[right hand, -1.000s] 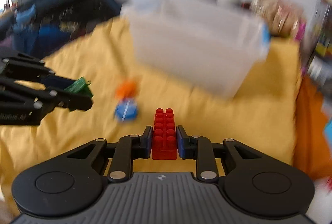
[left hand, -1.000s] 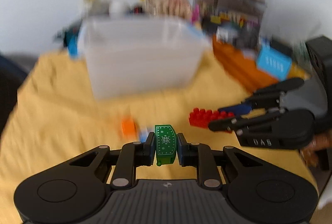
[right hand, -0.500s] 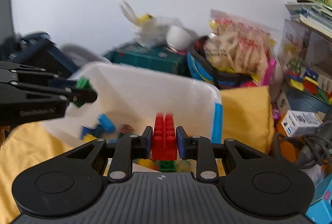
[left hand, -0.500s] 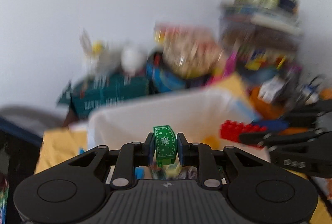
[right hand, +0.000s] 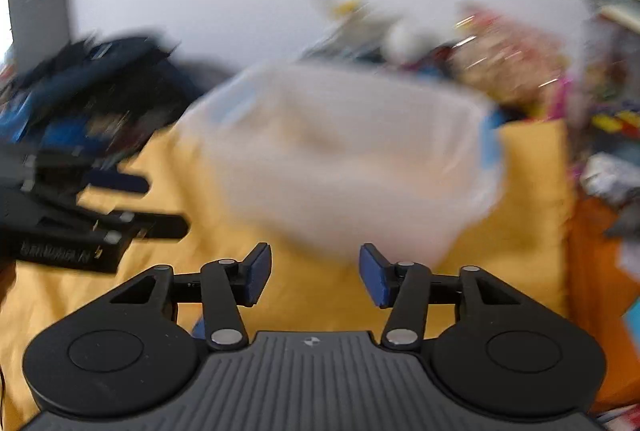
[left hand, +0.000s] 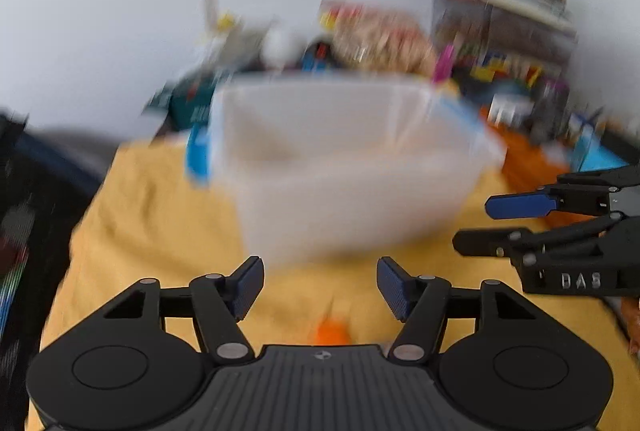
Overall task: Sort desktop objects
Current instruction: 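Grasp the blue airplane disc with the right tool while the left grasps a small orange brick, then carry the disc and orange brick over the white bin and open both tools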
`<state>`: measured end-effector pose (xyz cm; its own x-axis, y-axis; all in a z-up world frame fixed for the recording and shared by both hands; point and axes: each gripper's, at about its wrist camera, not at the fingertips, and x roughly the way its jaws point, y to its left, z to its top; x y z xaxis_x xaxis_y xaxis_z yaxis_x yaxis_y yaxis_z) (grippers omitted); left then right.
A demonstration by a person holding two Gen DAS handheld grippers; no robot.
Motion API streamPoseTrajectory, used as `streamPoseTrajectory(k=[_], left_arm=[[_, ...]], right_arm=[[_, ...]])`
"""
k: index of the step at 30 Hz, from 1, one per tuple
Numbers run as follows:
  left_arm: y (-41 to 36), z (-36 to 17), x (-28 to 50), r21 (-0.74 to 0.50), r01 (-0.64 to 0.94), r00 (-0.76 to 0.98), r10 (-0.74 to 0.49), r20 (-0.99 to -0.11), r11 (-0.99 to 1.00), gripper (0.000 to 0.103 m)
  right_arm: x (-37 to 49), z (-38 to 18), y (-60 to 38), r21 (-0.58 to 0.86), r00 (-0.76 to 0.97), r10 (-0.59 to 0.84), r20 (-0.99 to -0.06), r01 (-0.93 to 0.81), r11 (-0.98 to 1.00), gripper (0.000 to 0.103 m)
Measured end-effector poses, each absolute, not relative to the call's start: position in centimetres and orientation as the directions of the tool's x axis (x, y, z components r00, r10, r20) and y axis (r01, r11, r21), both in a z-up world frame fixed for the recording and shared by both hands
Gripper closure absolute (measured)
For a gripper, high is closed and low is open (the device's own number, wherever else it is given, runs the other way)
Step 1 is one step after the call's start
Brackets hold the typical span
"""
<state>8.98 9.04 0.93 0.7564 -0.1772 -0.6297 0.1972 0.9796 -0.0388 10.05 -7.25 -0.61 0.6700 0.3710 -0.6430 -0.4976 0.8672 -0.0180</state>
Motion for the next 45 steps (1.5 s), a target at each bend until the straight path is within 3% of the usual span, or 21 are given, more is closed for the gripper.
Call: streamPoseTrajectory(k=[3,8,17,22,27,29,33,36,40,45], left_arm=[[10.2,-1.5,7.0,-0.047,0.144,0.716,-0.137,-0.684,0.989,0.037],[11.5,-3.5,4.6,-0.081,0.102,0.674,-0.129,-0.727,0.991,0.037],[10.4,-2.9,5.1,-0.109,0.152,0.683,-0.185,-0.707,0.982,0.037],[6.8,-2.8,7.1,-0.019,0.257,0.691,-0.197,-0.695,0.966,0.037],[2.4,-4.5,9.0,0.2,0.362,0.709,-0.13,-0.693,0.91,0.039],[1.4,-5.5,9.7,0.255,0.397,0.698,-0.109,-0.708,0.882,0.047],[2.1,-6.9,10.9,0.291,0.363,0.687,-0.043,-0.725,0.885,0.053],[3.8,-6.7,11.6,0.24,0.323,0.666,-0.04,-0.745,0.916,0.068],[6.3,-6.6,12.0,0.067,0.298,0.624,-0.142,-0.769,0.952,0.085],[7.1,-6.0,10.9,-0.091,0.291,0.585,-0.253,-0.77,0.952,0.086]], right_arm=[[9.0,-3.7,-5.1,-0.011,0.586,0.402,-0.704,-0.574,0.819,0.059],[9.5,-6.2,-2.3,-0.012,0.533,0.402,-0.745,-0.613,0.79,0.057],[10.1,-7.4,-2.1,-0.031,0.529,0.362,-0.767,-0.595,0.803,0.061],[9.8,-6.8,-6.3,-0.025,0.554,0.297,-0.778,-0.499,0.866,0.061],[9.2,-7.0,-9.3,-0.012,0.56,0.247,-0.791,-0.417,0.909,0.061],[9.0,-7.2,-9.9,-0.008,0.561,0.239,-0.792,-0.401,0.916,0.061],[8.3,-7.2,-10.3,-0.013,0.563,0.234,-0.793,-0.399,0.917,0.061],[8.4,-7.4,-9.9,-0.023,0.568,0.231,-0.79,-0.404,0.915,0.061],[8.5,-7.7,-9.9,-0.016,0.569,0.233,-0.789,-0.399,0.917,0.061],[8.4,-8.0,-9.9,-0.039,0.588,0.226,-0.776,-0.403,0.915,0.054]])
